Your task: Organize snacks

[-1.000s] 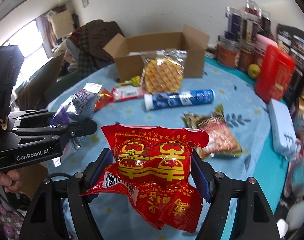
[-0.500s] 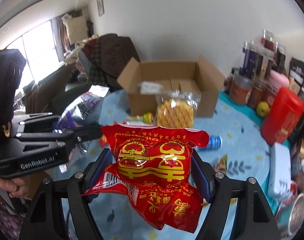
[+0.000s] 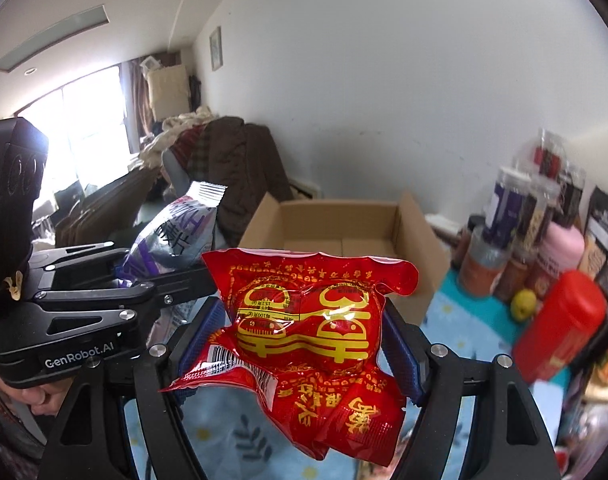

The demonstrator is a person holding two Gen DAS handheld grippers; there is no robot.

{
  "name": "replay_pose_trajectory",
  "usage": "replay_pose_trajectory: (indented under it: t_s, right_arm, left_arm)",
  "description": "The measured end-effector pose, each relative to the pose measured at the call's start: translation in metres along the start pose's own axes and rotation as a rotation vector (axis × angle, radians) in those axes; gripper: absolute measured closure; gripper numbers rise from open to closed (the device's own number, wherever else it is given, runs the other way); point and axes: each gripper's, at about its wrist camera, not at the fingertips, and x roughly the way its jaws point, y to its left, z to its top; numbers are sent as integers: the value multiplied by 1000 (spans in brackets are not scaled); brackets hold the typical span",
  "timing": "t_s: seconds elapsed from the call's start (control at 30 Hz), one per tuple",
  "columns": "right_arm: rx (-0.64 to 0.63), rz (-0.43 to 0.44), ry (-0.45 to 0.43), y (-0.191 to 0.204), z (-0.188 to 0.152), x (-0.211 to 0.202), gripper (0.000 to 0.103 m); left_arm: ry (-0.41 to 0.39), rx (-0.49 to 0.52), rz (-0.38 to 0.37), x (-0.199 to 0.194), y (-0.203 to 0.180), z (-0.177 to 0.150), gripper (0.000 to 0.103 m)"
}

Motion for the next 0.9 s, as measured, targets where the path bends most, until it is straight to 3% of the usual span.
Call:
replay_pose_trajectory:
  t_s: [0.37,0.9]
  right_arm:
    - [0,-15,-51,-27,52,29,26]
    - [-28,-32,-34,-65,116,108,26]
  left_arm:
    - [-61,19,17,30,18,57,71]
    - [-45,4,59,111,54,125,71]
